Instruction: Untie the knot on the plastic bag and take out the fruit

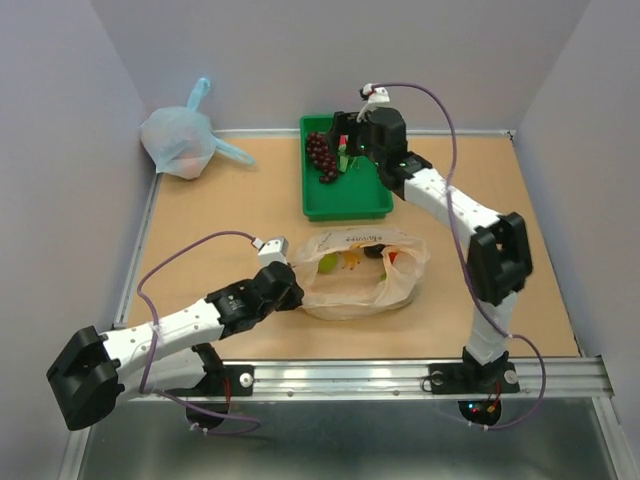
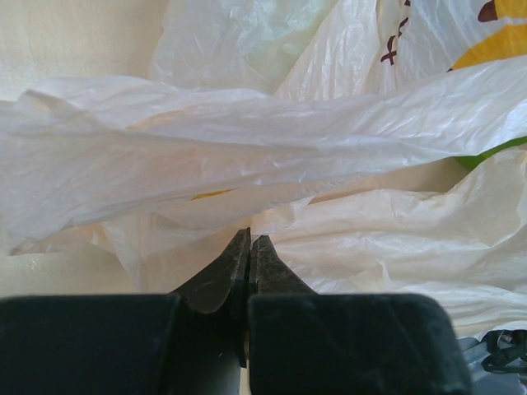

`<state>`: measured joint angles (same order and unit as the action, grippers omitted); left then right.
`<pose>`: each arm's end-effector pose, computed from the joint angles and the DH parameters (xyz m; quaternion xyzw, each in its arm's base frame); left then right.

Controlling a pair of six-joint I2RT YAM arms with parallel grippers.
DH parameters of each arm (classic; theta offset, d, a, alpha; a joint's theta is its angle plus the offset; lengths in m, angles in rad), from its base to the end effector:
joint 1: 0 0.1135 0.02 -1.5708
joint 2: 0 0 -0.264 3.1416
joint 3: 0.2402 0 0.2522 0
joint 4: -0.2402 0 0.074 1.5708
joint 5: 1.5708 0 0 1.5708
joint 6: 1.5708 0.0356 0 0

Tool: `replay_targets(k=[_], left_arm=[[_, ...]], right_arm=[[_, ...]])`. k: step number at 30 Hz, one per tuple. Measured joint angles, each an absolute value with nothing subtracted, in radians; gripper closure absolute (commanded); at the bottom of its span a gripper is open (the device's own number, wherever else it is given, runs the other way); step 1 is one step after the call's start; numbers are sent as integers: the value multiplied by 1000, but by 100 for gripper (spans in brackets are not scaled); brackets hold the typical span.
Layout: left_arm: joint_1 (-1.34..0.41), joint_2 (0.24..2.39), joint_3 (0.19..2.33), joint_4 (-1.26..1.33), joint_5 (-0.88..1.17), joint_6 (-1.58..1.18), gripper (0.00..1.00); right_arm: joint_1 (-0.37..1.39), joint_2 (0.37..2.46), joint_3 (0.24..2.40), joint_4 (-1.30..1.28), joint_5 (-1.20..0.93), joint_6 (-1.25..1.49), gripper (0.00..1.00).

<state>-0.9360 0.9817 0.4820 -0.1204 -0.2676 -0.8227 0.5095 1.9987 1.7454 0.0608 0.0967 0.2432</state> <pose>0.1293 -0.1597 0.2053 -0.0111 0.8832 -0.2738 0.3806 0.4287 0.2356 0.3295 -0.0719 0.7681 0.1987 0.6044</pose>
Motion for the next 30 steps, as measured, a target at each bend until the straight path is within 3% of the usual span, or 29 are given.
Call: replay_targets(k=[8,12,20,30], left_arm=[[-936,965,485,-143,-323,-833,91],[-936,951,495,-158,-353,-843,91],[-936,953,567,-184,-397,-851,91],[-936,972,590,-207,-401,-859,91]], right_arm=[[574,1435,1221,121,-90,203,10],[637,1253,984,117,-167,197,14],[728,1131,715,75,-282,202,20],[753,1218,687,98,-304,188,23]])
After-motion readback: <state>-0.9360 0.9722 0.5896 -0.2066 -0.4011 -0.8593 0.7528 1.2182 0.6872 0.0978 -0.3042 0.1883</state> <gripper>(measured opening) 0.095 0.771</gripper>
